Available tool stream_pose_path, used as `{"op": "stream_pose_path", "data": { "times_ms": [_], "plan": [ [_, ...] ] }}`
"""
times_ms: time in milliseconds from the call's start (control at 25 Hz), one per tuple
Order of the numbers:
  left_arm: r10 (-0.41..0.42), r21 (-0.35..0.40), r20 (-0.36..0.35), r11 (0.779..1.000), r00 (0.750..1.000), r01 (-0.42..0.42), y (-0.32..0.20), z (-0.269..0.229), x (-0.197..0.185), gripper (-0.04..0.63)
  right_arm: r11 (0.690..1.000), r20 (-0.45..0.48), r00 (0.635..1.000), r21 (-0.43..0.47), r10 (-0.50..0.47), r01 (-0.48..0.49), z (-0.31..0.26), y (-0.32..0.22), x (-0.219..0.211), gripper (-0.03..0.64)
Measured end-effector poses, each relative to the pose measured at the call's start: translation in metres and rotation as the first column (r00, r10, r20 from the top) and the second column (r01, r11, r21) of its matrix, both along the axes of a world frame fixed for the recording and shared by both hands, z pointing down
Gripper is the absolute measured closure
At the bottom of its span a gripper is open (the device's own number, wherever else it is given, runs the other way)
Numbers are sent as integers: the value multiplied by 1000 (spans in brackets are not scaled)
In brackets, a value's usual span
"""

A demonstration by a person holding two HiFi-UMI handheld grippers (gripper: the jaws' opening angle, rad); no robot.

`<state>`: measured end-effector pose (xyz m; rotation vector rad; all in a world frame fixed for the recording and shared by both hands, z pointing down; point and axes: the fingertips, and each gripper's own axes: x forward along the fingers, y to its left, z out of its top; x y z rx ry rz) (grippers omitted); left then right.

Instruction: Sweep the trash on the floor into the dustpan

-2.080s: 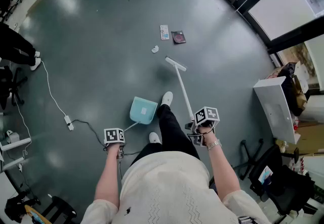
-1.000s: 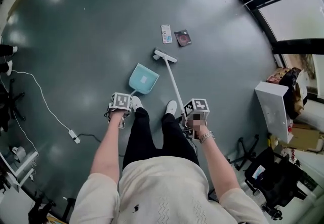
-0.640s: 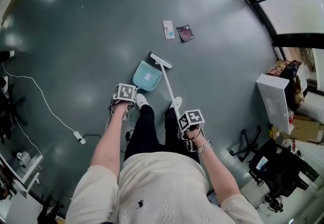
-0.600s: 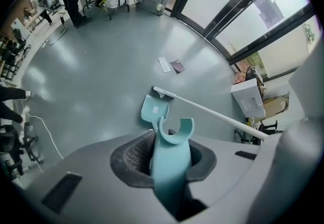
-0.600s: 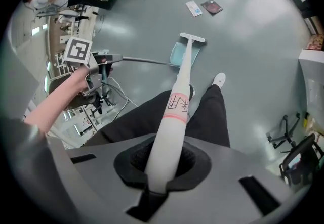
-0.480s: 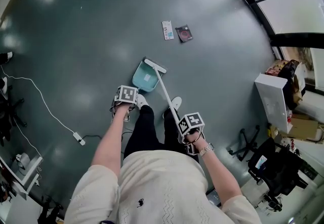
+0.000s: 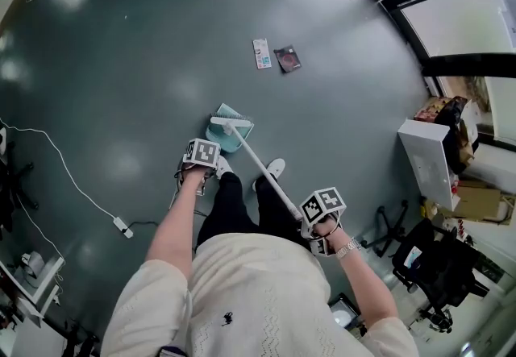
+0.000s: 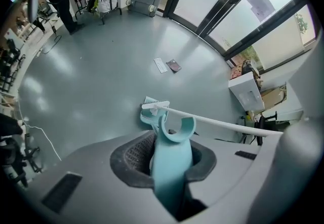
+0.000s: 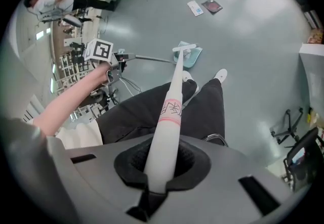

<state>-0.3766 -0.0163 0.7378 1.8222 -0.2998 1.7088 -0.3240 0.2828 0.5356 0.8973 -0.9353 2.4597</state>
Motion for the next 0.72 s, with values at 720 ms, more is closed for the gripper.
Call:
{"op": "stream_pose_path", "data": {
  "times_ms": [720],
  "plan": [
    [95,87,-60,992,994,-90,1,-24,84,502,852,-9,867,189,498,-488,3,-34,201,597]
  ]
}}
